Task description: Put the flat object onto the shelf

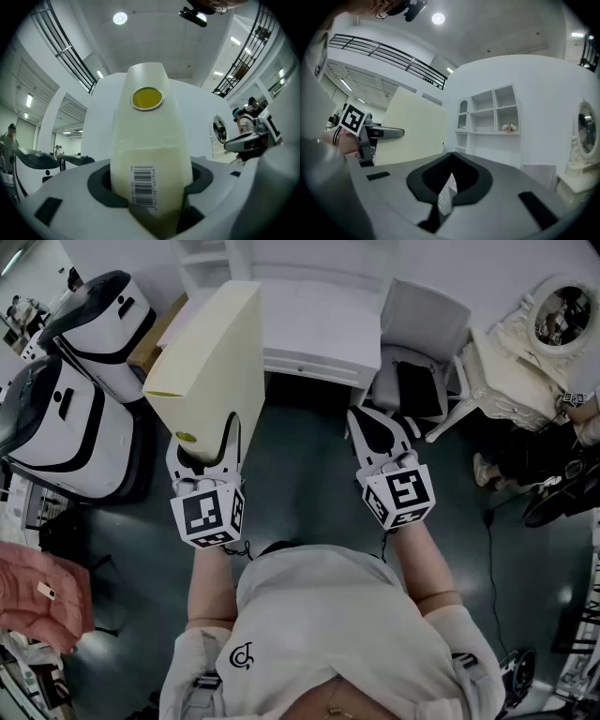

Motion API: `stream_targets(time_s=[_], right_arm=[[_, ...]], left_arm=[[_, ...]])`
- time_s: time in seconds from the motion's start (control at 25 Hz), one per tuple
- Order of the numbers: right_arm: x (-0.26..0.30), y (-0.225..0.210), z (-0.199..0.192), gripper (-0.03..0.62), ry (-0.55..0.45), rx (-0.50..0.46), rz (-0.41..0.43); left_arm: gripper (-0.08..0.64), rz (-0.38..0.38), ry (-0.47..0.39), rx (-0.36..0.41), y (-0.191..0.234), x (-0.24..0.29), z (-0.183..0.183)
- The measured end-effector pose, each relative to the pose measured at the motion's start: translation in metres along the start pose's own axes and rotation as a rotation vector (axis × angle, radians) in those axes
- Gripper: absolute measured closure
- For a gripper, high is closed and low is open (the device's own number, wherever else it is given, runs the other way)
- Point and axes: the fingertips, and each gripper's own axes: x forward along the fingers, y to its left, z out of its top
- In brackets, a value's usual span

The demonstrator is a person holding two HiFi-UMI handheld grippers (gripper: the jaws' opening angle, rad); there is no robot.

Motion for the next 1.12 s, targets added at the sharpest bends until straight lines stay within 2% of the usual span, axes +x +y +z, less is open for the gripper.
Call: stream_targets(time_s=[0.48, 0.72, 1.12], right_arm=[[0.008, -0.006, -0.006, 0.586, 0.009, 0.018, 0.006], [0.016, -0.011, -0.006, 0.584, -0.011, 0.086, 0.004], [0.09, -0.006, -0.024, 0.584, 0.032, 0.076, 0.019]], left_arm=[[0.249, -0.004, 0.009, 0.008, -0.003, 0.009, -0.004], [0.249, 0.004, 0.016, 0.01, 0.0, 0.014, -0.003], [0.249, -0.004, 0.029, -0.002, 0.046, 0.059, -0.027]])
